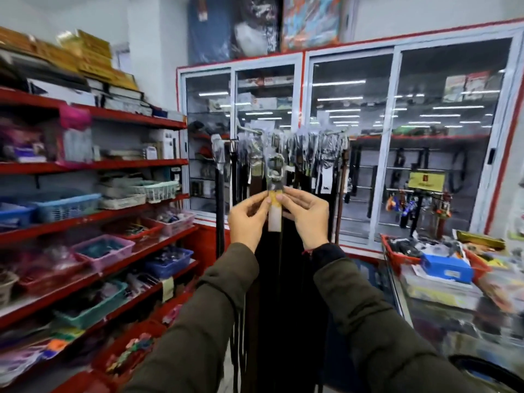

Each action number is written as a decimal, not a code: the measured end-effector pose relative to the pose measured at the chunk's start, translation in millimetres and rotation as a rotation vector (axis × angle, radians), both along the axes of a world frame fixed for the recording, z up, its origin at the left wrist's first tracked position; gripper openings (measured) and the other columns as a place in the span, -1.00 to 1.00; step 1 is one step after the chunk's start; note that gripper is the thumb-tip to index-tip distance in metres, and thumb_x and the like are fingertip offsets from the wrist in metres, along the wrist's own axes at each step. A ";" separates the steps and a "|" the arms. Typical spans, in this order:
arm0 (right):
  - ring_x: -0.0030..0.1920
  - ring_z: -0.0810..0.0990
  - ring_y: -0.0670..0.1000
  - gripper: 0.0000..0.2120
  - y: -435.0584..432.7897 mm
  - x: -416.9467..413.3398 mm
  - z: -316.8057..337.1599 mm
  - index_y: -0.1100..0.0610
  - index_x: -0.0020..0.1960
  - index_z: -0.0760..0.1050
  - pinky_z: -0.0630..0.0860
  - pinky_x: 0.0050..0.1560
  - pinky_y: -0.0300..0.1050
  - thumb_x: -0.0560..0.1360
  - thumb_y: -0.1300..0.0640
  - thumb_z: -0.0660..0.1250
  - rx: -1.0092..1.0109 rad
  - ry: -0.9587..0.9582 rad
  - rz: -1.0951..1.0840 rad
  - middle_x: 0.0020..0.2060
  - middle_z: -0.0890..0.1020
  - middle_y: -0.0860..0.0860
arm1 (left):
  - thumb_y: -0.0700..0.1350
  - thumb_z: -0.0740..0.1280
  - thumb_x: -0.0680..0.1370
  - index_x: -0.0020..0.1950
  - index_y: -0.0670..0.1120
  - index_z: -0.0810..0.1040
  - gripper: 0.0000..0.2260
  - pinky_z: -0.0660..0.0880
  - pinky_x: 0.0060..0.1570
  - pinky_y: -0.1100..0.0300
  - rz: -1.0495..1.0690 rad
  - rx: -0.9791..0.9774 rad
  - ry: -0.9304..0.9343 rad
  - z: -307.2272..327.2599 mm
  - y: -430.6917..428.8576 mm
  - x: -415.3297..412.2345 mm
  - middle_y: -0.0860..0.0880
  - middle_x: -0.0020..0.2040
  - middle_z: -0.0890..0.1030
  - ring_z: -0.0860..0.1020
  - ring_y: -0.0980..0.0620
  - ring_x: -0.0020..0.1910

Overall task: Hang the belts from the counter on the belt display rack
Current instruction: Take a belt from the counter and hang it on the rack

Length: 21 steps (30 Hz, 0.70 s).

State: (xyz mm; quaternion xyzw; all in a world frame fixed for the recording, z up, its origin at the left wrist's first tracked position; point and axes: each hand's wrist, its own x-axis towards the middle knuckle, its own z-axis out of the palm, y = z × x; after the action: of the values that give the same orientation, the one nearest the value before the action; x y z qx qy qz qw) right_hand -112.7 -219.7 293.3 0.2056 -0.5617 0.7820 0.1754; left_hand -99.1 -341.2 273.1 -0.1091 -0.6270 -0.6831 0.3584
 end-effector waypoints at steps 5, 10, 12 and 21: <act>-0.21 0.72 -0.06 -0.67 -45.1 -6.1 65.1 0.40 0.19 0.58 0.68 -0.18 -0.18 0.45 0.37 0.46 0.003 0.093 0.067 0.05 0.68 0.31 | -0.17 0.42 0.57 0.15 -0.26 0.68 -0.78 0.66 0.08 -0.05 0.068 0.048 0.061 64.7 -40.4 -4.3 -0.21 0.02 0.72 0.70 -0.16 0.06; 0.00 0.73 0.22 -0.74 -77.6 -13.1 100.3 0.34 0.13 0.64 0.70 -0.09 0.04 0.47 0.26 0.47 0.046 0.096 0.000 0.00 0.71 0.30 | -0.06 0.48 0.52 0.05 -0.21 0.72 -0.77 0.69 -0.08 -0.03 0.104 0.108 0.045 103.5 -72.0 -11.6 -0.24 -0.07 0.74 0.72 -0.21 -0.06; -0.16 0.73 0.12 -0.77 -85.5 -15.6 105.2 0.33 0.09 0.66 0.70 -0.26 -0.12 0.48 0.24 0.46 0.065 0.103 -0.053 -0.04 0.72 0.28 | -0.05 0.49 0.52 0.04 -0.19 0.72 -0.78 0.68 -0.08 0.00 0.085 0.110 -0.003 109.9 -81.0 -16.2 -0.25 -0.06 0.74 0.72 -0.21 -0.04; -0.19 0.71 0.10 -0.80 -100.8 -27.4 104.7 0.34 0.06 0.66 0.69 -0.33 -0.12 0.47 0.26 0.46 0.102 0.052 -0.130 -0.08 0.72 0.27 | -0.09 0.46 0.54 0.14 -0.28 0.67 -0.72 0.62 -0.30 0.22 -0.074 0.113 -0.103 109.2 -100.2 -31.2 -0.24 -0.02 0.72 0.71 -0.09 -0.16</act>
State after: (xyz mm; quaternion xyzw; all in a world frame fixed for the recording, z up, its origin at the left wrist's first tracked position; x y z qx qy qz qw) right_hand -140.1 -320.4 398.0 0.1977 -0.6081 0.7337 0.2298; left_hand -130.3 -441.4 382.2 -0.0763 -0.6005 -0.7350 0.3057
